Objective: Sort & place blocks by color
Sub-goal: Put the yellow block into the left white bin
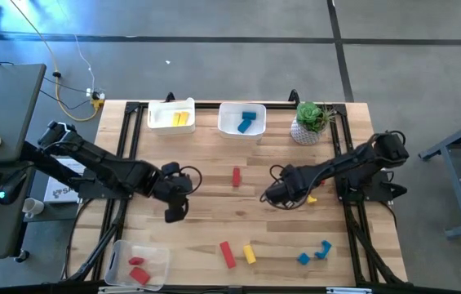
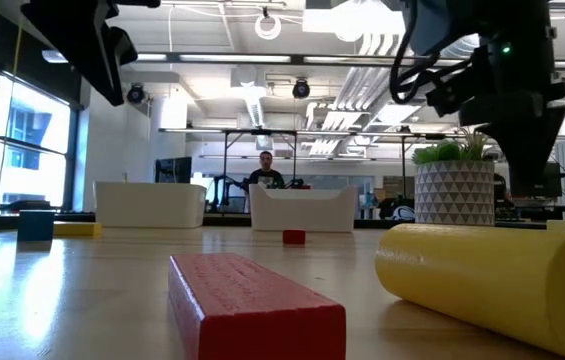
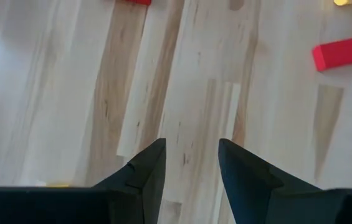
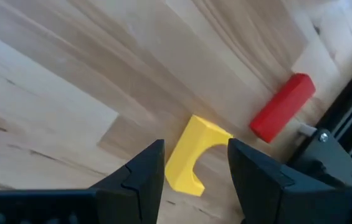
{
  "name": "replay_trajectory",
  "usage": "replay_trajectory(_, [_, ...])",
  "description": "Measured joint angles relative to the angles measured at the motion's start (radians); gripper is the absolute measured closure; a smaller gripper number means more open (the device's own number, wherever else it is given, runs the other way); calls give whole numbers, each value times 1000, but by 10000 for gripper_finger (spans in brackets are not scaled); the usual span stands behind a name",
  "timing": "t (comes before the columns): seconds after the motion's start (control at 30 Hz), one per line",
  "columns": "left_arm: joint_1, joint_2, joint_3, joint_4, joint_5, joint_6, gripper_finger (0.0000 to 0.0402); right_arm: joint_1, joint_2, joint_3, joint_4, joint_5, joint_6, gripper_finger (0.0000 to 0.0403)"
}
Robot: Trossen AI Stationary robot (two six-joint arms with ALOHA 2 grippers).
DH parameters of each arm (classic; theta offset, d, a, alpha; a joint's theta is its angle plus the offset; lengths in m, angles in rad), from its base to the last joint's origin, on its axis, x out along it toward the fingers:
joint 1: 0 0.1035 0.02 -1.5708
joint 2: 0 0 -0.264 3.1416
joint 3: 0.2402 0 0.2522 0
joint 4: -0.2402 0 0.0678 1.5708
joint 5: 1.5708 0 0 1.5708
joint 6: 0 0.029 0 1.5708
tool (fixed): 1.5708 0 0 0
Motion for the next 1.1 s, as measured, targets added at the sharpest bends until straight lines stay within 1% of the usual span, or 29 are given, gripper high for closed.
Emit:
replay_trajectory(0.3, [23, 0, 0, 0, 1, 0, 268, 75, 0, 0, -34, 26, 107, 240])
replay_trajectory(0.57, [23, 0, 0, 3, 1, 0, 268, 107, 0, -12, -45, 49, 163, 240])
replay_trajectory(0.8, [23, 0, 0, 4, 1, 0, 268, 122, 0, -154, 39, -20, 187, 240])
replay_trajectory(0.93, [23, 0, 0, 4, 1, 0, 268, 122, -1, -177, 77, -36, 181, 240])
replay_trajectory(1.1, [23, 1, 0, 10, 1, 0, 268, 122, -8, -172, 74, -38, 164, 240])
